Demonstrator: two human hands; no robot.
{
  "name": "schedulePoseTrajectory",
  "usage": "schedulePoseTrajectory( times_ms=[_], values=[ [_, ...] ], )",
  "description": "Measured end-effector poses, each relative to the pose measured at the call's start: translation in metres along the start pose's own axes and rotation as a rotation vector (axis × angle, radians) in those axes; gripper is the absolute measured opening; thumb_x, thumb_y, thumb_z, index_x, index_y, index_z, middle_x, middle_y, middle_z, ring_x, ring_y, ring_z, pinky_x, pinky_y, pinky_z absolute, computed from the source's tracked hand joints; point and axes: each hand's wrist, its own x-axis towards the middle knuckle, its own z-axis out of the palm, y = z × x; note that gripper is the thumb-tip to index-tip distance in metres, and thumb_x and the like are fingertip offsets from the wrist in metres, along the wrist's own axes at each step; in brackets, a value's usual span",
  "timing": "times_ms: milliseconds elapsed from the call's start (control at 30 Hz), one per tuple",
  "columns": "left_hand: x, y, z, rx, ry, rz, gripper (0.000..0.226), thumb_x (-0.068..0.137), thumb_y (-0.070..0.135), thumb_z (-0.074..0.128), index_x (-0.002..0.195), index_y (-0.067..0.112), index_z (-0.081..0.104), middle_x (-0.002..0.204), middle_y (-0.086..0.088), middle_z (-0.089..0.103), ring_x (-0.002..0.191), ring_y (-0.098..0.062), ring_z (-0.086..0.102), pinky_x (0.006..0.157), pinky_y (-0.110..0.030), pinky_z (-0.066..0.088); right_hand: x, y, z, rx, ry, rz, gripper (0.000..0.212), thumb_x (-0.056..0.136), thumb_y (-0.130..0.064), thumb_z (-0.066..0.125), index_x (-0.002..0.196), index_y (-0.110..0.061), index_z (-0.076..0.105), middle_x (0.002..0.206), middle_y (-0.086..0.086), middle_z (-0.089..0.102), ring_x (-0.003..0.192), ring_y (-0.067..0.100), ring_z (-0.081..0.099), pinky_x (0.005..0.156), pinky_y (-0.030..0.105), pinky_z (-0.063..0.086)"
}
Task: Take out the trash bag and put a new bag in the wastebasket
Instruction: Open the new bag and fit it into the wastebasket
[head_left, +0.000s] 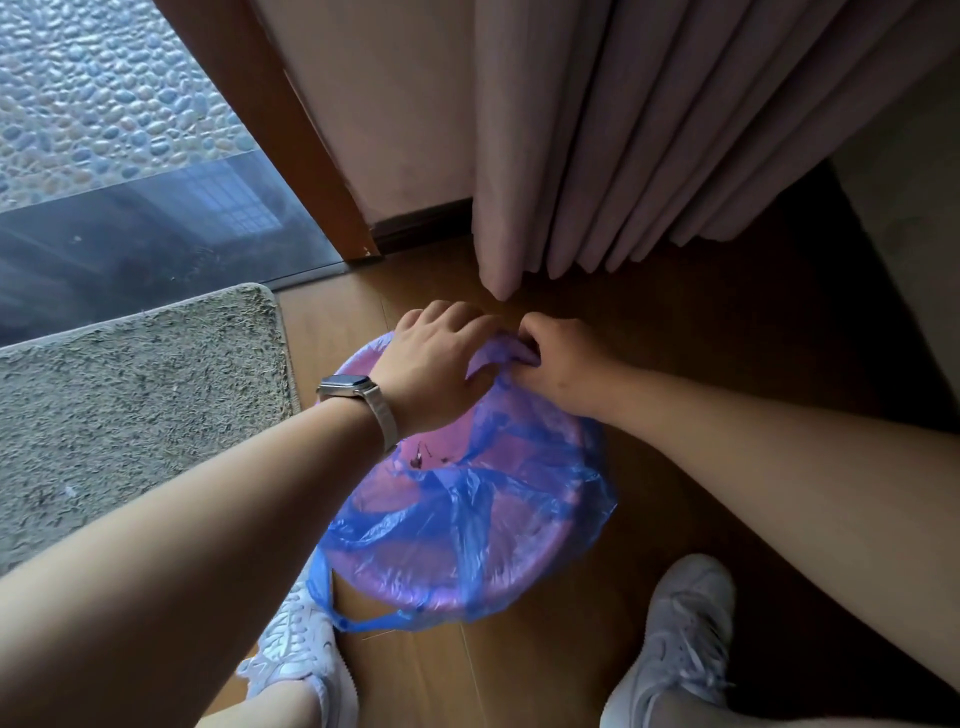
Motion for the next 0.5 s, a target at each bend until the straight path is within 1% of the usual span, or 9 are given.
schedulePoseTrajectory(
  times_ms=[67, 133, 333, 433, 500],
  values=[
    [0.004, -0.004, 0.006, 0.013, 0.023, -0.026, 0.03, 0.088, 0.04, 0.058, 0.114, 0.025, 0.06, 0.104, -0.005, 0.06, 0.099, -0.031, 0.054, 0.079, -0.04, 0.043, 0.003, 0.002, 0.004, 0.048, -0.018, 0.016, 0.03, 0.085, -0.031, 0.067, 0.067, -0.028, 0.043, 0.068, -0.009, 0.053, 0.064, 0.012, 0.054, 0.054, 0.023, 0.035],
    [0.007, -0.01, 0.01, 0.029, 0.035, -0.055, 0.026, 0.09, 0.04, 0.057, 0.107, 0.022, 0.063, 0.098, -0.006, 0.059, 0.094, -0.031, 0.054, 0.073, -0.039, 0.042, 0.008, 0.002, 0.005, 0.098, -0.047, 0.018, 0.03, 0.085, -0.032, 0.066, 0.064, -0.026, 0.044, 0.064, -0.006, 0.051, 0.06, 0.012, 0.051, 0.055, 0.026, 0.037],
    [0.007, -0.019, 0.011, 0.086, 0.05, -0.088, 0.023, 0.09, 0.037, 0.056, 0.095, 0.015, 0.058, 0.091, -0.008, 0.057, 0.087, -0.032, 0.055, 0.064, -0.036, 0.039, 0.024, -0.001, 0.008, 0.21, -0.136, 0.072, 0.031, 0.086, -0.035, 0.064, 0.063, -0.019, 0.052, 0.061, 0.0, 0.052, 0.059, 0.014, 0.052, 0.055, 0.029, 0.041],
    [0.006, -0.019, 0.01, 0.077, 0.061, -0.132, 0.024, 0.091, 0.036, 0.054, 0.093, 0.012, 0.056, 0.091, -0.011, 0.056, 0.086, -0.035, 0.054, 0.063, -0.039, 0.04, 0.024, -0.002, 0.011, 0.237, -0.078, 0.068, 0.031, 0.085, -0.036, 0.064, 0.063, -0.02, 0.049, 0.062, -0.001, 0.051, 0.059, 0.015, 0.051, 0.056, 0.031, 0.042],
    [0.005, -0.019, 0.008, 0.025, 0.065, -0.225, 0.025, 0.092, 0.035, 0.054, 0.095, 0.011, 0.056, 0.094, -0.013, 0.056, 0.089, -0.037, 0.053, 0.066, -0.042, 0.043, 0.023, -0.001, 0.009, 0.169, 0.035, 0.016, 0.026, 0.084, -0.032, 0.065, 0.067, -0.019, 0.049, 0.07, -0.002, 0.052, 0.063, 0.016, 0.051, 0.058, 0.032, 0.042]
  ],
)
